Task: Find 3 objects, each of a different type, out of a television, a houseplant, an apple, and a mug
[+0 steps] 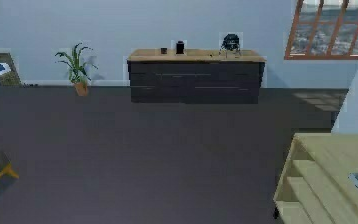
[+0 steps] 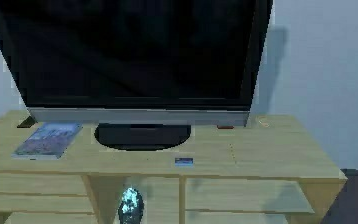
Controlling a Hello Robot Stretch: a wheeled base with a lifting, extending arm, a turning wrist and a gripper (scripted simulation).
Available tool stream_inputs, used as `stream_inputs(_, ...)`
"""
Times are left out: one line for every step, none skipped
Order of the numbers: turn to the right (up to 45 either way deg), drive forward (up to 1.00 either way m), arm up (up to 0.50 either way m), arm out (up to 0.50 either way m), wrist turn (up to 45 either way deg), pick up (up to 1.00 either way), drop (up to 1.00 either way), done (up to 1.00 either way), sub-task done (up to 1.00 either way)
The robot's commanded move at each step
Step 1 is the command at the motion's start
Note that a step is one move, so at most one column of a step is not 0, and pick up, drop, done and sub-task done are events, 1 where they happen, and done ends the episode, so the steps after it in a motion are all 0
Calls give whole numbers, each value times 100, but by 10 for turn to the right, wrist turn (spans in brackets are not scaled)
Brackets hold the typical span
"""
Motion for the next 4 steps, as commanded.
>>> stream_inputs(0,100,0,0,0,0,0,0,0)
stream_inputs(90,0,0,0,0,0,0,0,0)
stream_inputs(0,30,0,0,0,0,0,0,0)
stream_inputs(0,100,0,0,0,0,0,0,0)
